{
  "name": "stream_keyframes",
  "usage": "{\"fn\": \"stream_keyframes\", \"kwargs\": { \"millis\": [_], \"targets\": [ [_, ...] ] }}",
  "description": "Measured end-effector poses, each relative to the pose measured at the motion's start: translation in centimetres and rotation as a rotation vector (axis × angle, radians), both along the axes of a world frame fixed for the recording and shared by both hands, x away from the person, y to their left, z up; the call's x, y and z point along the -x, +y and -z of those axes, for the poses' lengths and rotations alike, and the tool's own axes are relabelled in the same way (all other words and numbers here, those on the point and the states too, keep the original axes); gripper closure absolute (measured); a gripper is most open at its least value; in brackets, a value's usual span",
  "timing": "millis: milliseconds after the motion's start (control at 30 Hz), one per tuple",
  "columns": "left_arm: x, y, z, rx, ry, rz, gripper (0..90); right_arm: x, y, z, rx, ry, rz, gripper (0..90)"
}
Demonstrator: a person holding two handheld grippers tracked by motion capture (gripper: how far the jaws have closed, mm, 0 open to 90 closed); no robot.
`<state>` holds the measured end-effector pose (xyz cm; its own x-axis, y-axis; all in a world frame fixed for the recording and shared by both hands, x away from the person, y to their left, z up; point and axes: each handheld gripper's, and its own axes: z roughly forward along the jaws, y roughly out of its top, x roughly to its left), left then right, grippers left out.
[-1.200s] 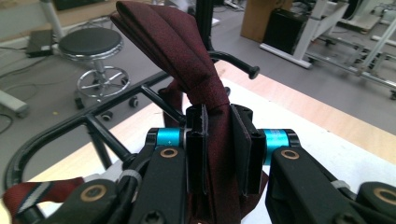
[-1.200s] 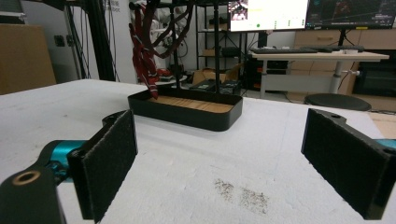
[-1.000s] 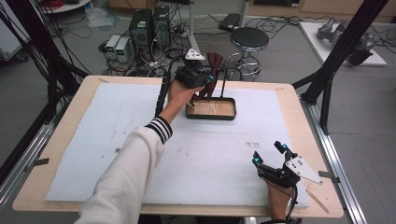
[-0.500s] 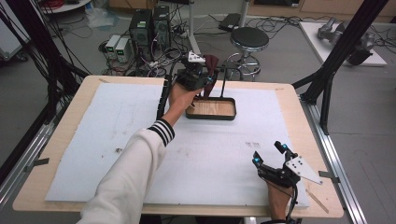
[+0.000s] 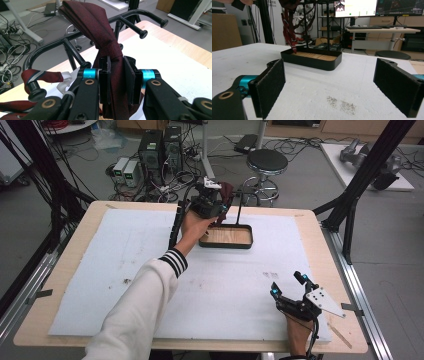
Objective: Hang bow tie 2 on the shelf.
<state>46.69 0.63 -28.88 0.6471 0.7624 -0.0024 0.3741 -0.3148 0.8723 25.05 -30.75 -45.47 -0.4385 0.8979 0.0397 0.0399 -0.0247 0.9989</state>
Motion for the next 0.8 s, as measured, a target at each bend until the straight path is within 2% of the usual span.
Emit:
{"fn": "stream_keyframes", "kwargs": {
  "millis": [267,367,400,800],
  "targets": [
    [0.0,0.05,0.08,0.007,0.033,0.012,71.7,0.0,0.0,0.0,0.001,0.0,0.001,9.7],
    [-0.01,0.1,0.09,0.002,0.045,0.011,66.9,0.0,0.0,0.0,0.0,0.0,0.001,9.7],
    [-0.03,0.13,0.09,0.013,0.05,0.013,66.3,0.0,0.0,0.0,0.0,0.0,0.001,9.7],
    [0.11,0.53,0.18,0.019,0.064,0.02,52.9,-0.01,0.0,0.0,0.002,0.001,0.001,9.7]
  ]
}}
